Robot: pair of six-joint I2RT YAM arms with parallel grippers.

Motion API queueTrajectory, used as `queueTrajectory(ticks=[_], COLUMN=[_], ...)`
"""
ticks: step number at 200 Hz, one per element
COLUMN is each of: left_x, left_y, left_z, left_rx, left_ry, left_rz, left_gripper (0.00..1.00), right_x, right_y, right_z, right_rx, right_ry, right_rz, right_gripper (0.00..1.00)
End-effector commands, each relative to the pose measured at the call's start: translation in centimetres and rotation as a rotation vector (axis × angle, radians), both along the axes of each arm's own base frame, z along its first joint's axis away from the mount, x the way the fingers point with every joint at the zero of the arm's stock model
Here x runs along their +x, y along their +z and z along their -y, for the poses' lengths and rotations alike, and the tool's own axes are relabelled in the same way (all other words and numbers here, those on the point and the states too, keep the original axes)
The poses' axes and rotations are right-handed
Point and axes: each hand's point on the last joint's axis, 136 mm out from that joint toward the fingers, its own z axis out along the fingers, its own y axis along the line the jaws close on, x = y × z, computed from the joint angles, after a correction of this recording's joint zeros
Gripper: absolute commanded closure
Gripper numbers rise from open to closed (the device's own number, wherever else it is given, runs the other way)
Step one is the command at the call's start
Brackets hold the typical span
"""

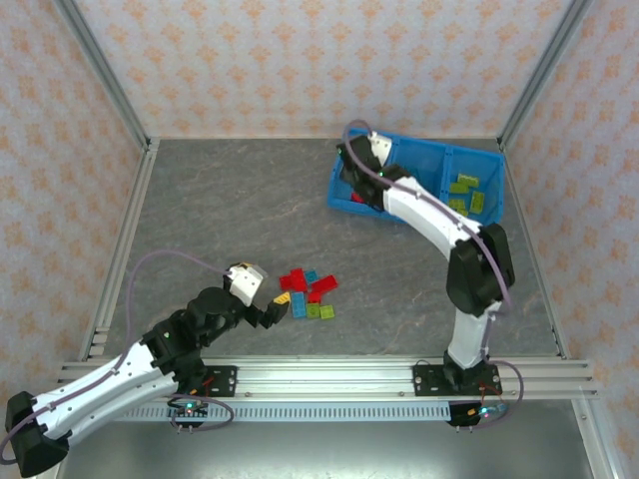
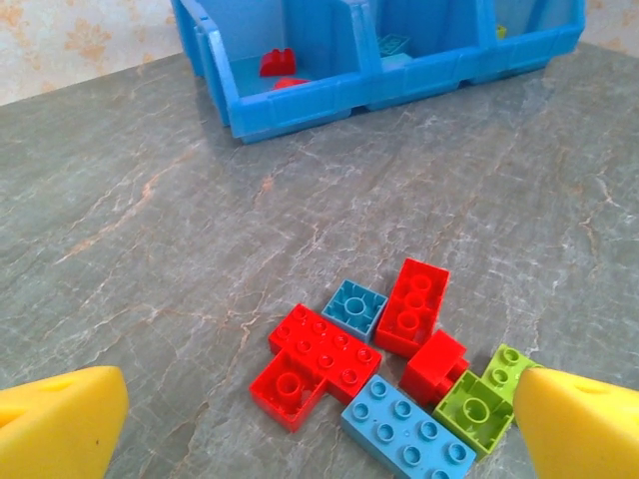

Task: Sort the legos into containers by color

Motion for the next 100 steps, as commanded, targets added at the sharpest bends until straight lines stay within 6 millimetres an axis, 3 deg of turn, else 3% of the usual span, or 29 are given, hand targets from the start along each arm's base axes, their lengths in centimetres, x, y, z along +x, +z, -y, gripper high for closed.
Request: queueTrajectory(ticks=[1,29,52,76,100], left_x=[0.9,0.9,1.0,1.4,1.6], left_y=[1.7,2.0,2.2,2.1,2.2], left_z=[-1.2,-2.1,-2.8,-3.7,-4.3], left_rx=[-0.005,-0.013,-0.029,-0.035,-0.031], left_ry=[0.075,0.116,0.151,0.213,0.249], left_rz=[0.045,0.065,0.079,0.083,0.085], left_gripper=[0.00,0.00,0.00,0.00,0.00], right_x=[3.5,5.8,4.9,1.1,-5.3], right_y=[-1.8,-0.7,1.4,2.8,2.7], right_z=[1.1,1.0,0.4,-0.9,-3.7], right_rx=[-0.067,-0.059,-0.044,0.015,0.066], right_ry=[0.016,0.043,0.099,0.189,0.333], right_rz=[-0.047,-0.065,-0.072,-0.084,-0.085], right_gripper=[0.43,0.24,0.14,0.12,0.11])
